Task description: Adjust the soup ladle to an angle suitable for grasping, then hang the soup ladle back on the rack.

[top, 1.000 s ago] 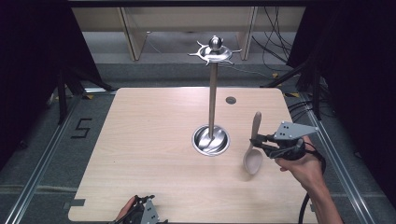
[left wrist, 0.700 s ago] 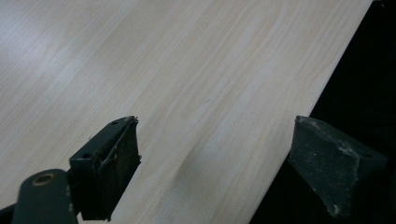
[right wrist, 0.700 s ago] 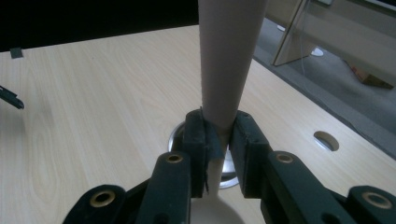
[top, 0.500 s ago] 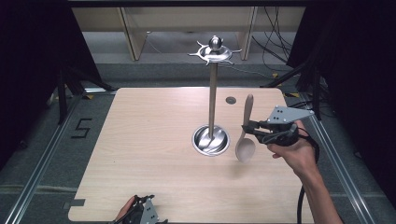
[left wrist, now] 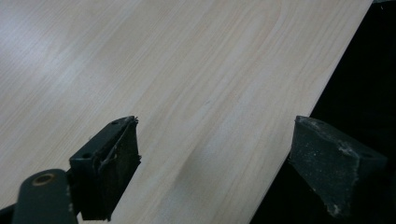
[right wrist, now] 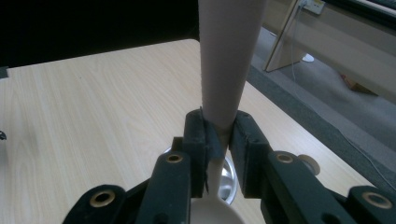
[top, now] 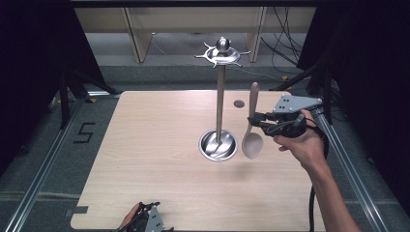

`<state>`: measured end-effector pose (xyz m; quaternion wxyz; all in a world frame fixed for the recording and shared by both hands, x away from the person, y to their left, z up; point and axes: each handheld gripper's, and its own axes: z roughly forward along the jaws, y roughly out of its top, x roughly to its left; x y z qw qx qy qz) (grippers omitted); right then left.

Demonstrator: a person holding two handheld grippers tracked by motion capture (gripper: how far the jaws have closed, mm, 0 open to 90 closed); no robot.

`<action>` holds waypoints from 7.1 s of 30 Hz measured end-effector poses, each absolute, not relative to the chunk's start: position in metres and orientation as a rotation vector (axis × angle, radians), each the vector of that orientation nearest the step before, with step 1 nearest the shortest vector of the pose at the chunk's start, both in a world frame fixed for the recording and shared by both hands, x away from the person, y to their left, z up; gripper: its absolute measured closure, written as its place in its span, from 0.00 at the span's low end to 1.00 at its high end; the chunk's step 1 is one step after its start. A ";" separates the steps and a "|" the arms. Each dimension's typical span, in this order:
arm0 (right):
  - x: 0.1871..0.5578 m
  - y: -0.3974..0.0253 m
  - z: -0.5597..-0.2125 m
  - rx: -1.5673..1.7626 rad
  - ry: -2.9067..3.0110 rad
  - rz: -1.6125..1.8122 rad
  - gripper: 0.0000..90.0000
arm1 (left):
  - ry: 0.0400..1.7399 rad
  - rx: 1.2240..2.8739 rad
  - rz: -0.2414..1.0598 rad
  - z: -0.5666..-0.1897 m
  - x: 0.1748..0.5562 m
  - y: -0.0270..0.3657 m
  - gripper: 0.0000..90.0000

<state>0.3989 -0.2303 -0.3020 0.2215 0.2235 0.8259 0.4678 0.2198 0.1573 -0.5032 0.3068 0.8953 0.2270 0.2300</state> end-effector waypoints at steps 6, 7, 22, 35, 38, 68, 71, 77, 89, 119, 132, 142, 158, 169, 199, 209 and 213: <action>0.403 -0.228 -0.297 0.625 2.275 1.292 0.86 | 0.600 2.368 0.608 -0.503 0.220 0.157 0.17; 0.404 -0.228 -0.297 0.621 2.274 1.291 0.86 | 0.600 2.368 0.608 -0.503 0.220 0.157 0.16; 0.419 -0.222 -0.287 0.669 2.281 1.293 0.86 | 0.604 2.369 0.604 -0.504 0.220 0.157 0.16; 0.428 -0.212 -0.275 0.670 2.293 1.262 0.86 | 0.613 2.357 0.625 -0.503 0.220 0.158 0.16; 0.429 -0.210 -0.275 0.673 2.301 1.255 0.86 | 0.614 2.354 0.614 -0.503 0.220 0.158 0.16; 0.440 -0.198 -0.280 0.689 2.308 1.249 0.86 | 0.614 2.357 0.635 -0.504 0.220 0.158 0.16; 0.440 -0.199 -0.282 0.694 2.299 1.272 0.85 | 0.606 2.362 0.626 -0.503 0.219 0.158 0.17; 0.436 -0.200 -0.285 0.720 2.271 1.326 0.79 | 0.603 2.364 0.617 -0.503 0.219 0.158 0.16; 0.408 -0.218 -0.289 0.680 2.174 1.398 0.69 | 0.605 2.367 0.614 -0.504 0.219 0.157 0.16; 0.353 -0.226 -0.375 0.740 2.253 1.334 0.52 | 0.623 2.350 0.639 -0.501 0.221 0.158 0.16; 0.341 -0.236 -0.410 0.793 2.334 1.266 0.48 | 0.592 2.353 0.635 -0.500 0.224 0.155 0.16; 0.330 -0.255 -0.428 0.848 2.370 1.211 0.47 | 0.588 2.356 0.625 -0.499 0.223 0.155 0.16; 0.309 -0.267 -0.444 0.897 2.399 1.182 0.42 | 0.586 2.352 0.630 -0.501 0.222 0.155 0.17; 0.298 -0.274 -0.453 0.913 2.394 1.163 0.38 | 0.580 2.356 0.627 -0.500 0.222 0.155 0.16; 0.262 -0.276 -0.473 0.914 2.432 1.082 0.31 | 0.585 2.353 0.633 -0.501 0.222 0.155 0.16; 0.253 -0.282 -0.485 0.946 2.436 1.015 0.30 | 0.580 2.363 0.636 -0.501 0.222 0.155 0.16; 0.251 -0.281 -0.486 0.938 2.432 0.988 0.30 | 0.578 2.365 0.630 -0.501 0.222 0.155 0.16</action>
